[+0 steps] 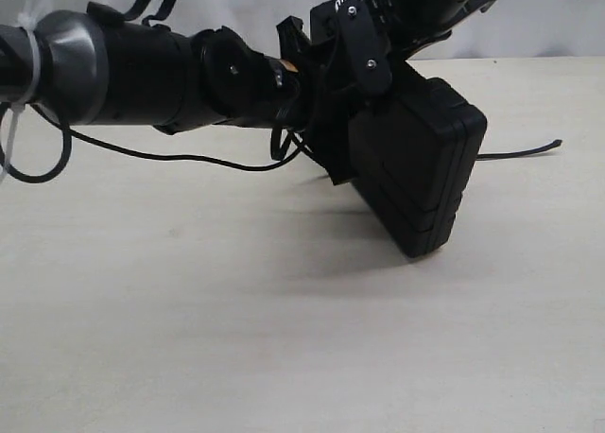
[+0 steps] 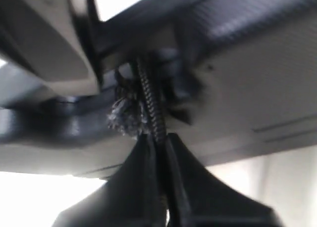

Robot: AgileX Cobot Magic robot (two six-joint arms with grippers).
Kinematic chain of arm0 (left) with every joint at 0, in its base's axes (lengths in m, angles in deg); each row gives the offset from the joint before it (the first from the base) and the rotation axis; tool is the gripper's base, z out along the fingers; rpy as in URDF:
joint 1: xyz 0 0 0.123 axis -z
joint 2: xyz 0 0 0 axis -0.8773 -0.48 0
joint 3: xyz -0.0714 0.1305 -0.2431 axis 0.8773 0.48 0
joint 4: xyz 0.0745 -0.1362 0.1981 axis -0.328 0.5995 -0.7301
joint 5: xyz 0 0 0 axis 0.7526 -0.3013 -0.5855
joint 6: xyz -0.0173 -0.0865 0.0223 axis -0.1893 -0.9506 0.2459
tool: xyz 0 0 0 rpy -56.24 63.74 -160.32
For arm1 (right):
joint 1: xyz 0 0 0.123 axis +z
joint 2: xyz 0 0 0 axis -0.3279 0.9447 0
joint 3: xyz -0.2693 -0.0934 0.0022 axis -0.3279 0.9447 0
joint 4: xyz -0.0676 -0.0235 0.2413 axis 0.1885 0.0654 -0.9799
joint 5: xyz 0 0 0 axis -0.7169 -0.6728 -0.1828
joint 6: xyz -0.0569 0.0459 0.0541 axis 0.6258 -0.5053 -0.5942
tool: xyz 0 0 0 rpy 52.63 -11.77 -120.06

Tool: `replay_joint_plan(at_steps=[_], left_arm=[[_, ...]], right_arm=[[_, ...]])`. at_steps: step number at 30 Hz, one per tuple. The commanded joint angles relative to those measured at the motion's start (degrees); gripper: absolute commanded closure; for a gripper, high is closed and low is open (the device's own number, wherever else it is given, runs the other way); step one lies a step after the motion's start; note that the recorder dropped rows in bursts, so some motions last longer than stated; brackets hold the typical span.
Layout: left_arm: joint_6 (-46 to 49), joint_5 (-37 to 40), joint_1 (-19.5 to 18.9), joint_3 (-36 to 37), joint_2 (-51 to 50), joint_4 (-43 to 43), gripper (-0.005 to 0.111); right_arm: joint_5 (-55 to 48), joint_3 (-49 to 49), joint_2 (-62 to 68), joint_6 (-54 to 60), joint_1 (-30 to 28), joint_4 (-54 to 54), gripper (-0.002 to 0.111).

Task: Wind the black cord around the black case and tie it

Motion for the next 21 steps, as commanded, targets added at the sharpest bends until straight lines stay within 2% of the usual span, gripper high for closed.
replay_joint_plan(at_steps=[1,3,5,6,9,11,14,16,17,19,20,21], left_arm=[[-2.48,-4.64,0.10,-0.41,-0.32,0.84,0.107],[-3.20,-4.74,0.10,-0.41,-0.32,0.84,0.107],[-3.55,-4.23,0.23,-0.96,-0.42,0.59,0.100],[-3.88,-3.83,0.35,-1.43,-0.42,0.59,0.095],[-5.50,-1.34,1.17,-3.04,-0.42,0.59,0.066],[-5.50,-0.82,1.28,-3.04,-0.42,0.59,0.054],[-5.50,0.23,1.28,-3.04,-0.42,0.59,0.051],[-5.50,4.51,0.28,-3.04,1.92,0.08,0.051],[-5.50,8.75,-1.64,-3.04,4.48,-0.68,0.051],[-9.11,25.38,-8.67,-3.04,9.92,-3.73,0.052],[-15.54,31.94,-12.86,-3.04,11.83,-7.67,0.052],[-22.29,34.14,-17.17,-3.04,12.97,-10.41,0.052]], right_arm=[[-4.06,1.62,1.73,-0.01,0.18,-0.61,0.104],[-4.06,1.62,1.73,-0.01,0.18,-0.61,0.104],[-4.42,1.62,1.73,-0.01,0.18,-0.84,0.104],[-4.82,1.62,1.73,-0.01,0.18,-0.84,0.104],[-4.83,1.62,1.73,-0.01,0.18,-0.84,0.104],[-4.83,1.62,1.73,-0.01,0.18,-0.84,0.104],[-4.83,1.62,1.73,-0.01,0.18,-0.84,0.104],[-4.72,1.62,1.73,-0.01,0.18,-1.26,0.104],[-4.72,1.62,1.73,-0.71,0.18,-1.25,0.104],[-4.66,2.04,1.73,-2.52,0.29,-1.25,0.104],[-4.03,3.42,1.73,-3.33,1.17,-0.15,0.104],[-1.80,5.48,1.73,-3.59,2.60,0.41,0.104]])
